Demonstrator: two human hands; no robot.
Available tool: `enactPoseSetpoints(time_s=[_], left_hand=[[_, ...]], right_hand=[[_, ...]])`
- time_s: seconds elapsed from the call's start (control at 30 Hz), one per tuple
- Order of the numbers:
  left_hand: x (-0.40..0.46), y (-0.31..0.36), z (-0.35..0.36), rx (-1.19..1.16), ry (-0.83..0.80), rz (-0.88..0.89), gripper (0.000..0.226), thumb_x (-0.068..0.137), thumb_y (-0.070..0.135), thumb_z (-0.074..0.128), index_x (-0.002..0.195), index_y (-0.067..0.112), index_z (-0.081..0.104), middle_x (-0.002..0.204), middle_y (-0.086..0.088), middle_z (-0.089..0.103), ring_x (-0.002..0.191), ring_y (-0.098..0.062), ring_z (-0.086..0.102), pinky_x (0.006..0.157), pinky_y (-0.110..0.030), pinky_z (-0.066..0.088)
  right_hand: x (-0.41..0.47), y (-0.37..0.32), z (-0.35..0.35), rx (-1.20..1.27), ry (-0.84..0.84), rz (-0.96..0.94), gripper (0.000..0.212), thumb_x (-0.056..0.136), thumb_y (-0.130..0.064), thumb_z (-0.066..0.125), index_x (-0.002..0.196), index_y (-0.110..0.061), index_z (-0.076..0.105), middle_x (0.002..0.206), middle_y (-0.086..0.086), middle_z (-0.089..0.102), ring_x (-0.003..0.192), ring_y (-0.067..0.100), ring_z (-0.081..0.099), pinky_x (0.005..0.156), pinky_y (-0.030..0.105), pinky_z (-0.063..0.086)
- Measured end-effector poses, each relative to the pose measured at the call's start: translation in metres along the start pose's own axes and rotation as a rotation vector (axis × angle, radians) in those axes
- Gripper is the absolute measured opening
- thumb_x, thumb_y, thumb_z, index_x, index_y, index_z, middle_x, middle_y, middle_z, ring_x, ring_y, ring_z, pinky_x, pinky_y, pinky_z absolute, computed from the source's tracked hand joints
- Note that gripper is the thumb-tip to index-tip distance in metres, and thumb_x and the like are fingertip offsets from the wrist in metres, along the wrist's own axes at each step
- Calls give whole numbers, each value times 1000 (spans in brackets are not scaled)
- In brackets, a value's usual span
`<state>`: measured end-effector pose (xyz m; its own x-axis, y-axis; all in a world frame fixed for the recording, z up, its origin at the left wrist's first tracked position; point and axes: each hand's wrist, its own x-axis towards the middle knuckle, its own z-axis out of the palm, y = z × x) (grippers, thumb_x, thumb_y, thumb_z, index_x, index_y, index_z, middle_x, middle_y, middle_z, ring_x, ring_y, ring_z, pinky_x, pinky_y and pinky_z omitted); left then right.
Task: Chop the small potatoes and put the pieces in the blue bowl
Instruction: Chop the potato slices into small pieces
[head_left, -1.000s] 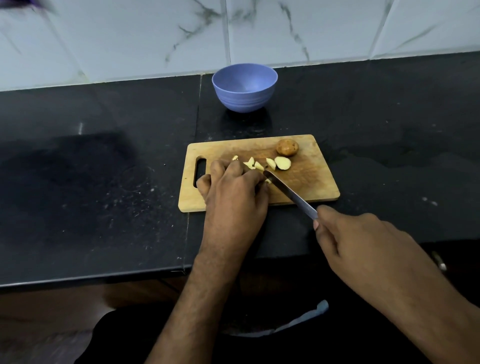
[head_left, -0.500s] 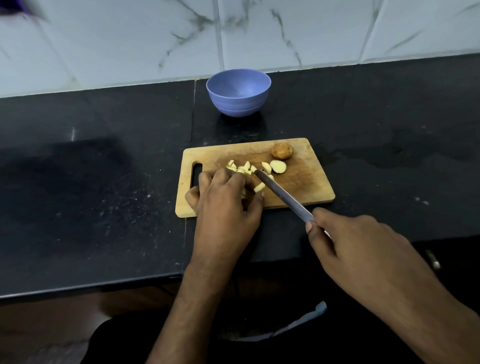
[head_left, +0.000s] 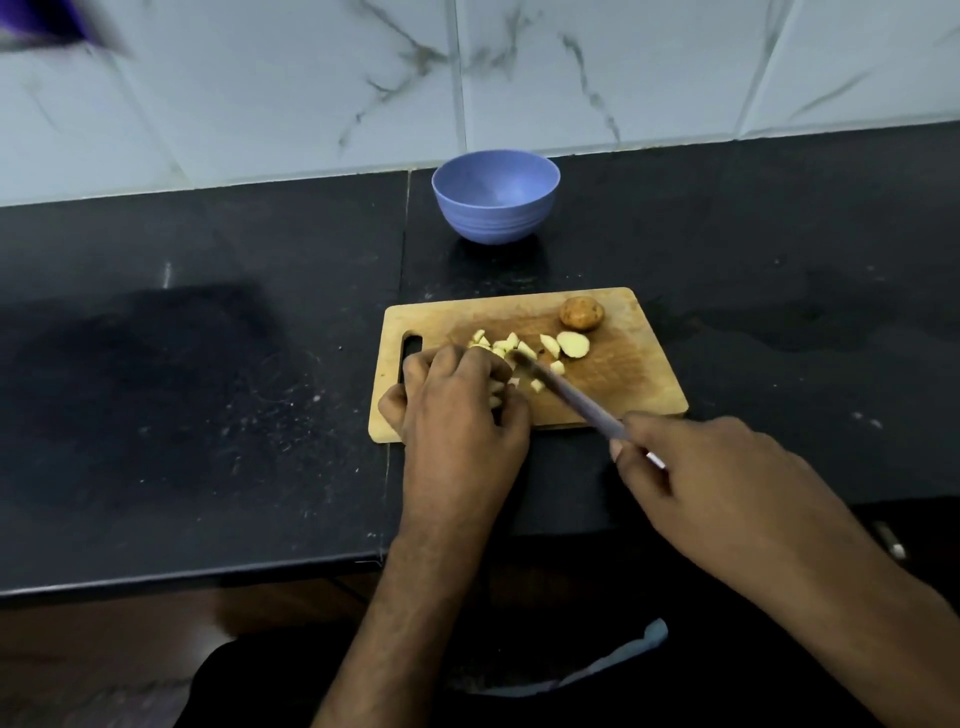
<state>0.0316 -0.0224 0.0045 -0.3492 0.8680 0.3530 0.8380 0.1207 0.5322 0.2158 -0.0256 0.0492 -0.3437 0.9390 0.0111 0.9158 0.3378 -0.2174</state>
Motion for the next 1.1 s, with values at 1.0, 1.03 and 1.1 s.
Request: enactPoseSetpoints(time_s=[1.0, 1.03, 1.1], left_hand=[[20, 13, 15, -51, 47, -10, 29, 78, 39, 57, 105, 29, 61, 119, 6, 46, 124, -19, 34, 99, -41, 23], [21, 15, 15, -39, 23, 3, 36, 78, 43, 54, 111, 30, 61, 124, 6, 46, 127, -19, 33, 100, -44, 24], [22, 16, 17, 32, -26, 22, 40, 83, 46, 53, 118, 30, 62, 136, 2, 43, 135, -21, 28, 103, -48, 23]], right_hand=[[22, 20, 18, 56, 140, 92, 33, 100, -46, 37, 73, -28, 32, 55, -4, 49, 45, 7, 46, 42, 24, 23], [22, 21, 18, 58, 140, 90, 32, 100, -47, 37, 74, -28, 34, 55, -4, 49, 45, 7, 47, 42, 24, 24], [22, 21, 18, 55, 145, 87, 31, 100, -47, 37, 75, -28, 35, 56, -4, 50, 46, 8, 48, 42, 24, 24]])
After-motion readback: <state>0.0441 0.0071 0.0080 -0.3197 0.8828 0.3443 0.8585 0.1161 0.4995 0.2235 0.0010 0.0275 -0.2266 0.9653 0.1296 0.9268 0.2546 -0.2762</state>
